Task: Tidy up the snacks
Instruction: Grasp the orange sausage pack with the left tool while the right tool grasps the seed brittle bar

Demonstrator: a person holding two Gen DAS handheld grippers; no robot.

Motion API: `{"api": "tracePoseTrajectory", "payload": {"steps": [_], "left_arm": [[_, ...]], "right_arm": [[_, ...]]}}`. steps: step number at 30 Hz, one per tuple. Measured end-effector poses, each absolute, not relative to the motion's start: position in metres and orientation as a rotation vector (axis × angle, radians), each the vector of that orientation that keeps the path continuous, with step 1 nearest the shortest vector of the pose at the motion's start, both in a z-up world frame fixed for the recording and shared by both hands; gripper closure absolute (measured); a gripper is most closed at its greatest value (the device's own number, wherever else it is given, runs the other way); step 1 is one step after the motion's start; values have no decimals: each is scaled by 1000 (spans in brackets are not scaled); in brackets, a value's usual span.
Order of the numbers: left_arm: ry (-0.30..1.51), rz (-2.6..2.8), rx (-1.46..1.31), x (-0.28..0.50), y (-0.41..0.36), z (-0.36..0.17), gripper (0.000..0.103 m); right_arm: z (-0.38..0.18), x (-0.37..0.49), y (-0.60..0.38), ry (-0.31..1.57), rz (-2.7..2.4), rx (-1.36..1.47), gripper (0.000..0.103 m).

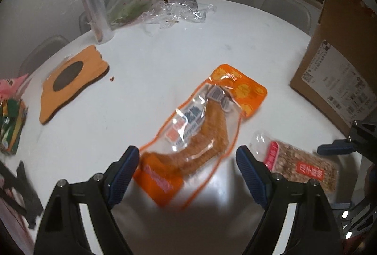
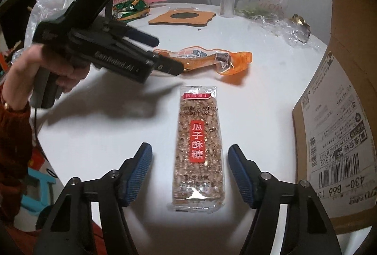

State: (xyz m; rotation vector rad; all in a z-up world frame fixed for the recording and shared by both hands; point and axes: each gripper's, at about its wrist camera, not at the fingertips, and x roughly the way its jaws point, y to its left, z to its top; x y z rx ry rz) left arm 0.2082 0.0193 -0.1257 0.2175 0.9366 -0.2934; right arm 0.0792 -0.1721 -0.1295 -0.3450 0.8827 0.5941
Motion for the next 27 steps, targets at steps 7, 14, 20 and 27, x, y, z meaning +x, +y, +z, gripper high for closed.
{"api": "tracePoseTrajectory", "payload": {"steps": [7, 14, 20, 27], "left_arm": [[959, -368, 251, 233, 7, -131, 21], [1024, -417, 220, 247, 7, -142, 21], [1014, -422, 235, 242, 5, -141, 31], [1016, -417, 224, 239, 7, -141, 33]], "right_arm": [[-133, 87, -176, 874, 582, -348, 61], [-134, 92, -178, 862, 559, -340, 63], [-135, 99, -183, 846, 525, -318, 64], [-133, 104, -185, 840, 511, -297, 65]]}}
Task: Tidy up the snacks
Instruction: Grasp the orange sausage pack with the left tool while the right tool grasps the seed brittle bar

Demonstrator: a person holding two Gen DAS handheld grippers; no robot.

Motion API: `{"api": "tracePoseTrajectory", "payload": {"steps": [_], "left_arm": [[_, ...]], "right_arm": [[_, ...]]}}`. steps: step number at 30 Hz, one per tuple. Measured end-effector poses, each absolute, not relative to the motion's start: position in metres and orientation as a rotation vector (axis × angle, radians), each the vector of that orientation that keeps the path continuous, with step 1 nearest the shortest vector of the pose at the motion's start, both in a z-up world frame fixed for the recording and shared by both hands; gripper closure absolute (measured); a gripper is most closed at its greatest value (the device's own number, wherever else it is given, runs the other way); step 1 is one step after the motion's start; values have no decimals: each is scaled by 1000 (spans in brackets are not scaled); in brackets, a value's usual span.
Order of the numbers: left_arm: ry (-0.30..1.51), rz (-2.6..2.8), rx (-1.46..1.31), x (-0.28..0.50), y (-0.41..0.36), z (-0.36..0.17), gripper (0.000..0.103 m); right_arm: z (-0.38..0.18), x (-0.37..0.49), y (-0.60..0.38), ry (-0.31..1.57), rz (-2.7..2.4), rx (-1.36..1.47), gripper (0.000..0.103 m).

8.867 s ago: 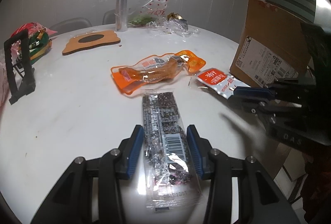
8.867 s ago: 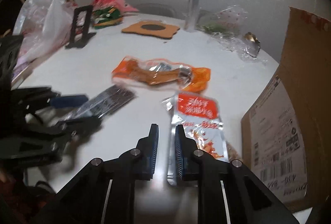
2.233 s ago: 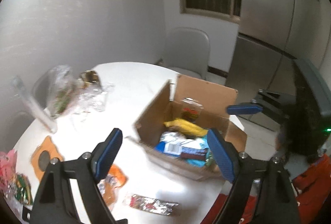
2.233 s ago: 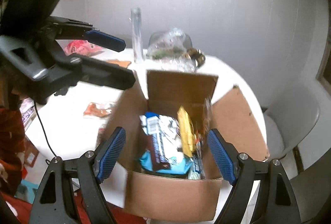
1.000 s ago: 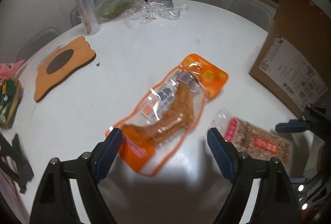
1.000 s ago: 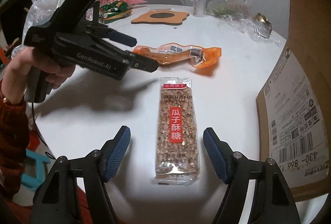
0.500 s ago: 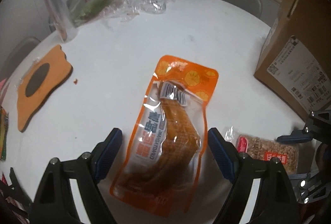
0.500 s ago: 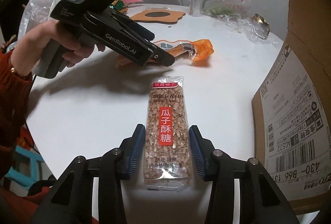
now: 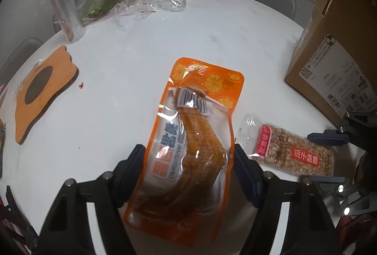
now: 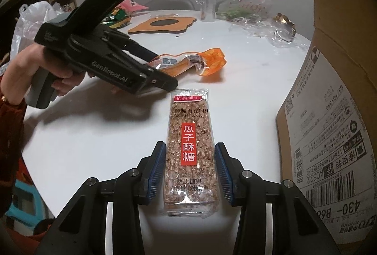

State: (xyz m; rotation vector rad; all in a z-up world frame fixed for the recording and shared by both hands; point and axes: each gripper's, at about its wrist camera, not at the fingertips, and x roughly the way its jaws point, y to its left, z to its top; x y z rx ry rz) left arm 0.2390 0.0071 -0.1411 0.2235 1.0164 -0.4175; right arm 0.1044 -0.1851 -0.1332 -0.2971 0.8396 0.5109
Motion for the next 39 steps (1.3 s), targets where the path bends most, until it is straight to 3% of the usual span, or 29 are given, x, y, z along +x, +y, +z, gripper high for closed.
{"api": "tracePoseTrajectory", "payload": {"steps": [34, 37, 39], "left_arm": [[969, -374, 149, 136, 29, -135, 34], [972, -376, 149, 138, 27, -136, 33], [975, -379, 154, 139, 26, -137, 33]], "right_arm": [[-135, 88, -176, 836, 523, -299, 64], [-135, 89, -177, 836, 523, -299, 62], [-136, 90, -177, 839, 525, -293, 52]]}}
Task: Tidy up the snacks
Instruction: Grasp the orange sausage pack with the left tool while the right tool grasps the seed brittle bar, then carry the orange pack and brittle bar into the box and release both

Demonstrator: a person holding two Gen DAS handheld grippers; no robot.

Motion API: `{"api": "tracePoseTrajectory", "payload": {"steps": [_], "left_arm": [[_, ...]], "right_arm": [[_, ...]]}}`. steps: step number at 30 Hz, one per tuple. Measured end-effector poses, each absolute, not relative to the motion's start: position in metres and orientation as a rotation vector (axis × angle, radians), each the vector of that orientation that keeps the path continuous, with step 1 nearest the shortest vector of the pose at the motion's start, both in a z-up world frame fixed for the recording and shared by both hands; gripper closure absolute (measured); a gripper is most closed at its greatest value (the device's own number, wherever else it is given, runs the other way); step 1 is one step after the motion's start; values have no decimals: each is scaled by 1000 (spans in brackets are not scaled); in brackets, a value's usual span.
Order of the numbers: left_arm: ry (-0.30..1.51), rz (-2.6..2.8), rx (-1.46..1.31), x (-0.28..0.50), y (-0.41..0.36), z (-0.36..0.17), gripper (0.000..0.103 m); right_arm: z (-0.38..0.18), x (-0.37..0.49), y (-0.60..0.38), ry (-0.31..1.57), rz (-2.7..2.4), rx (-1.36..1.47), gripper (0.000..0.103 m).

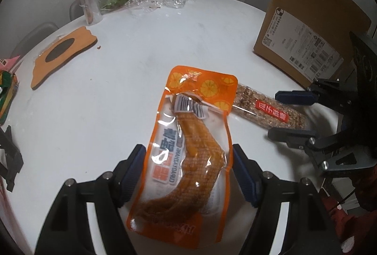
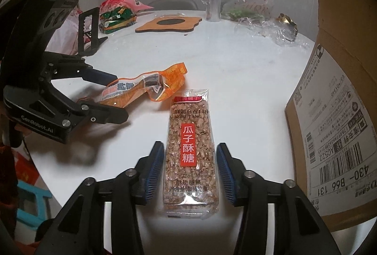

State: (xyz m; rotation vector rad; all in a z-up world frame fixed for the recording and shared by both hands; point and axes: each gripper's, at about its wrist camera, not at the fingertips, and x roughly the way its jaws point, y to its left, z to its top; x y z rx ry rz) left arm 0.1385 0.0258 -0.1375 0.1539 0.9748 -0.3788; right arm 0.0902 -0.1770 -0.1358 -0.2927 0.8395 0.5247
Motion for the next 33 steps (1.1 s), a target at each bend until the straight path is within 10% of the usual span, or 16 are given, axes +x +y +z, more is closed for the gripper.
{"api": "tracePoseTrajectory", "payload": {"steps": [33], "left_arm": [[753, -260, 54, 98, 56, -69, 38]], "right_arm": [[-69, 68, -162, 677, 571, -346, 65]]}}
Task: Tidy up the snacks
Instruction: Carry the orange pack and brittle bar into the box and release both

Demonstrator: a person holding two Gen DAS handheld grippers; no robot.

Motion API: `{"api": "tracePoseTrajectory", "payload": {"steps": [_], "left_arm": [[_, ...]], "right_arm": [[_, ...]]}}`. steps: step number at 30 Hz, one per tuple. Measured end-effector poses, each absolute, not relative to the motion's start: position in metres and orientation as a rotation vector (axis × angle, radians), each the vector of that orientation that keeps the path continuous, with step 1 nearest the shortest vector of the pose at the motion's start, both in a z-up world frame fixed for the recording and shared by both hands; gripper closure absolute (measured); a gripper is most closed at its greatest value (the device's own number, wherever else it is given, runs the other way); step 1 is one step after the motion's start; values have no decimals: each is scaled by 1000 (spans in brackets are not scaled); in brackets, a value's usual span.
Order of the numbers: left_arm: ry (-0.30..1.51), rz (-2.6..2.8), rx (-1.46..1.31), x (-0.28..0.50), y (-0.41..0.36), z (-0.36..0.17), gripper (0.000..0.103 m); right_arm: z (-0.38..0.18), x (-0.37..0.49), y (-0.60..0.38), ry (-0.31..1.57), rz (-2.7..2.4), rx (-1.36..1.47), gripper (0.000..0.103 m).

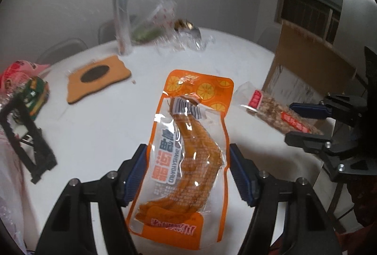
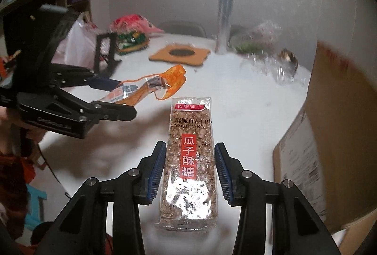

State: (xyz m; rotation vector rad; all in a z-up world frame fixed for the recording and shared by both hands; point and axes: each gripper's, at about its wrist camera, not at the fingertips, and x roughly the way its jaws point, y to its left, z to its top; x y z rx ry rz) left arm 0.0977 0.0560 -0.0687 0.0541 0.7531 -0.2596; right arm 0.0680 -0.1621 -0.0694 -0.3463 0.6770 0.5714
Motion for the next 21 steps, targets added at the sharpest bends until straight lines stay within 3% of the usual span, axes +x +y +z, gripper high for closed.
{"api": "tracePoseTrajectory", "payload": {"steps": [10, 21], "left_arm": [[619, -235, 40, 88, 54, -4, 38], [515, -311, 93, 105, -15, 65, 38]], "right_arm": [[8, 49, -160, 513, 610, -374, 65], [61, 48, -222, 422, 545, -278, 65]]}}
